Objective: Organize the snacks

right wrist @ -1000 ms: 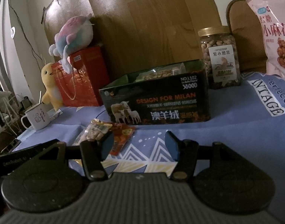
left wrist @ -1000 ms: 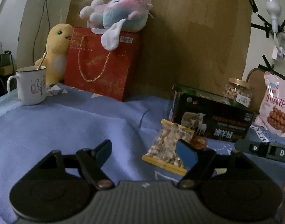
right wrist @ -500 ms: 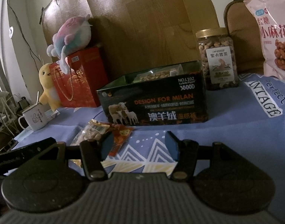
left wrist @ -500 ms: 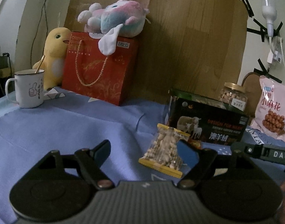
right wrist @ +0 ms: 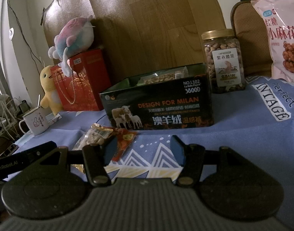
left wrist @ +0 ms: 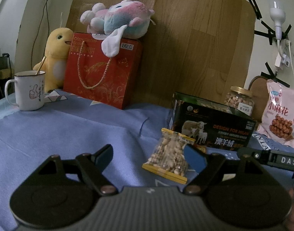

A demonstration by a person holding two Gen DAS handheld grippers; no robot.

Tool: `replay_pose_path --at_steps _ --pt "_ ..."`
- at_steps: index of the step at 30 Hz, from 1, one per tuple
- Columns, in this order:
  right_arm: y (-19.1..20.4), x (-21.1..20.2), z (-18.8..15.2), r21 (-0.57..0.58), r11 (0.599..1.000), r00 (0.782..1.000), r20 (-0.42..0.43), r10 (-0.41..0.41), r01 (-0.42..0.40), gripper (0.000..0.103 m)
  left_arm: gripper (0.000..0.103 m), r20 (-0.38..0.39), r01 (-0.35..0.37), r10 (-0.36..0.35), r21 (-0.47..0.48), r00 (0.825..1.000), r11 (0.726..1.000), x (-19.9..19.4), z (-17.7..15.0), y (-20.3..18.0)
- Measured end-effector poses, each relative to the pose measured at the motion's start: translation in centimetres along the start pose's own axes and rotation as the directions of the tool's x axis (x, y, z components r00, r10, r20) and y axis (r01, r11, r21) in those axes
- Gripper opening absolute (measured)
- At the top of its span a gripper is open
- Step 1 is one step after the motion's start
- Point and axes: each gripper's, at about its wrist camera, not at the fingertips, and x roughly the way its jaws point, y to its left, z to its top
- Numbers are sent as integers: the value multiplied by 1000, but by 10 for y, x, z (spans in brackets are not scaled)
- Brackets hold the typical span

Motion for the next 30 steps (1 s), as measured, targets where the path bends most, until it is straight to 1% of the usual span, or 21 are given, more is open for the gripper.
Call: replay_pose_path --at_steps 17,21,25,29,30 --pt "1 0 0 -2 1000 1000 0 0 0 63 84 -4 -2 2 -1 1000 1000 1 0 -1" --pt "3 2 -1 -17 1000 1000 -13 7 -7 63 84 -12 4 -4 1 1000 1000 2 -1 -2" --pt "6 5 -1 -42 999 999 -47 21 -23 64 84 -15 28 -28 -15 999 999 1 0 2" --pt "11 8 -3 -69 997 996 -80 36 -41 68 84 -28 59 -60 -37 998 998 1 0 7" --pt "12 9 -3 -76 996 995 -92 34 -41 68 82 -36 69 -71 -45 997 997 2 1 9"
